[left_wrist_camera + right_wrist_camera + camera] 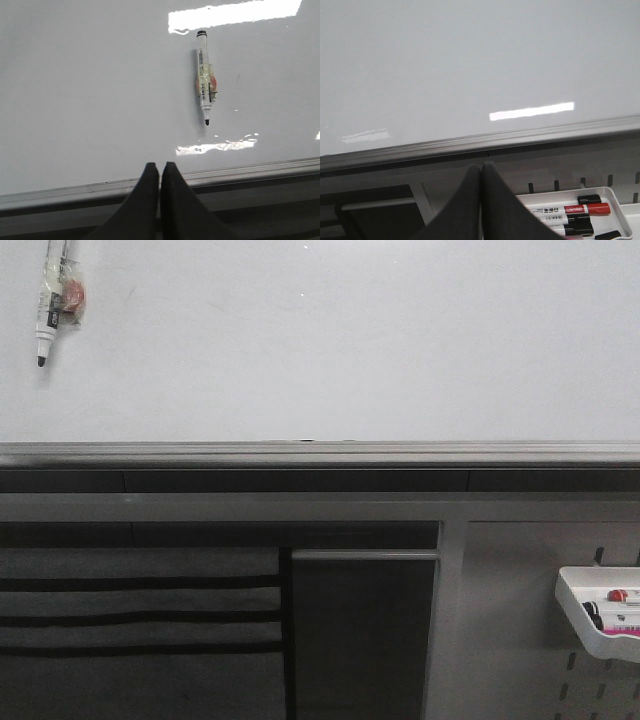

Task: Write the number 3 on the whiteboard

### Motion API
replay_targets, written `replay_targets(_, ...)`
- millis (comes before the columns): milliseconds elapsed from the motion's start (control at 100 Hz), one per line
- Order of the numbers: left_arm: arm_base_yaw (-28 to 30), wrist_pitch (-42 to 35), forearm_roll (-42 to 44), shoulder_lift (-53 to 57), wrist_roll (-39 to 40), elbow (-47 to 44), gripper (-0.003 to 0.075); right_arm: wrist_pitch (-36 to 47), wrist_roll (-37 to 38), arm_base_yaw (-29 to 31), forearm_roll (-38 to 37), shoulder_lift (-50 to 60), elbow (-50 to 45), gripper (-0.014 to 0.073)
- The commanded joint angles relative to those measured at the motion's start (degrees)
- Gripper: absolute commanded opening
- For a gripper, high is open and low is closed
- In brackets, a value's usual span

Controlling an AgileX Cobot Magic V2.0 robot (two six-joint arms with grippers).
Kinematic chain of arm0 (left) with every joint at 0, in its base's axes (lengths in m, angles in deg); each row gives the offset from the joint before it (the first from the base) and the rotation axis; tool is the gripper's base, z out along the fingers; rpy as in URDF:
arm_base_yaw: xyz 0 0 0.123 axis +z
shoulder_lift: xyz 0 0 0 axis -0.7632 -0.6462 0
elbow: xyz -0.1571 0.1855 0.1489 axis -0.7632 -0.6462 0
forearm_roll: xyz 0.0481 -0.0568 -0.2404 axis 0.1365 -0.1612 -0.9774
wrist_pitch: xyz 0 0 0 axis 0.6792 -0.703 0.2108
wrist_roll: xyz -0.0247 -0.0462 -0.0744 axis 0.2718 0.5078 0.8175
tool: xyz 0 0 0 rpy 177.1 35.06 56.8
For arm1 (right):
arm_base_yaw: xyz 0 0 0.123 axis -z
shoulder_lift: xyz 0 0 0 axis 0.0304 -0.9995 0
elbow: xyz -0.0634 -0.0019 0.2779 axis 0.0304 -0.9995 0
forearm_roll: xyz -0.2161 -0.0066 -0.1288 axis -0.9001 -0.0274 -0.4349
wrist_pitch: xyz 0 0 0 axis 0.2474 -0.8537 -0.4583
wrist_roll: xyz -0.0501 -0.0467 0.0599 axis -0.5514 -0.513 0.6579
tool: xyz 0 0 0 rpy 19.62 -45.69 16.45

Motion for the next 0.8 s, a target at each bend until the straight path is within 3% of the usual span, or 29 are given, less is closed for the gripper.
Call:
replay_targets(0,0.1,-4.2,-0.5,1.8,0.5,-0.1,-0.0018,4.6,0.0,0.4,0.0,1.2,-1.2,-0.0074)
replay_targets(790,0.1,-4.2,-0.5,1.8,0.5,-0.1,-0.0018,5.3,-0.7,0.4,-1.1,1.2,-1.2,-0.0074)
